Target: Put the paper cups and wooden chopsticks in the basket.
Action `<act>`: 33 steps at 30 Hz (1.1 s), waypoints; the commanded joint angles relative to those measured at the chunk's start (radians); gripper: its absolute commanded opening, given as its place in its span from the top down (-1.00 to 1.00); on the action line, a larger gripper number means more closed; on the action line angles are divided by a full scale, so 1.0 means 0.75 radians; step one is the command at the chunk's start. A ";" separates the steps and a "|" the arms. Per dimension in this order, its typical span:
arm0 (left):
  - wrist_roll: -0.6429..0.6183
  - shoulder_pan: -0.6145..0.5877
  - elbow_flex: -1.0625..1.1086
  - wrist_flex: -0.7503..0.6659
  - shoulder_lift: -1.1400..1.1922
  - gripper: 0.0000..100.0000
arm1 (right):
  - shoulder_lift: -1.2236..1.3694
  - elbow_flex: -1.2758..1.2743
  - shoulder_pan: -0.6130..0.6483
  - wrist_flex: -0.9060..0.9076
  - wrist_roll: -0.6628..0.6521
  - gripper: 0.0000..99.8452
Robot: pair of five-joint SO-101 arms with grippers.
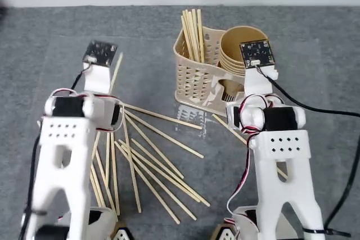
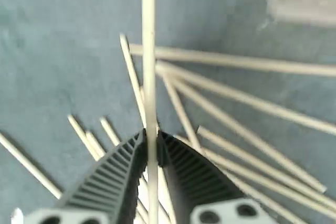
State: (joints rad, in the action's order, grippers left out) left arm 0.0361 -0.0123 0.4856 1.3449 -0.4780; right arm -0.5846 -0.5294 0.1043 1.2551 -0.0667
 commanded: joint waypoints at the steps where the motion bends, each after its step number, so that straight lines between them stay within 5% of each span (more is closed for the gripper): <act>1: -0.020 0.059 -0.173 0.012 -0.151 0.98 | -0.060 0.000 -0.013 -0.011 0.002 0.98; 5: -0.094 0.110 -0.386 -0.020 -0.151 0.98 | -0.060 0.000 -0.013 -0.011 0.002 0.98; 10: -0.164 0.241 -0.570 -0.301 -0.151 0.98 | -0.060 -0.002 -0.013 -0.011 0.002 0.98; 17: -0.180 0.448 -0.467 -1.023 -0.151 0.98 | -0.060 -0.002 -0.040 -0.017 0.002 0.98; 25: -0.166 0.581 0.097 -1.982 -0.143 0.98 | -0.060 -0.002 -0.077 -0.024 0.002 0.98; 33: -0.196 0.599 0.144 -2.154 0.143 0.98 | -0.060 -0.002 -0.077 -0.026 0.002 0.98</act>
State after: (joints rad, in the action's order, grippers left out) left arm -0.0944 0.4296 0.6222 -0.2217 -0.4289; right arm -0.5923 -0.5294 0.0552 1.2551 -0.0667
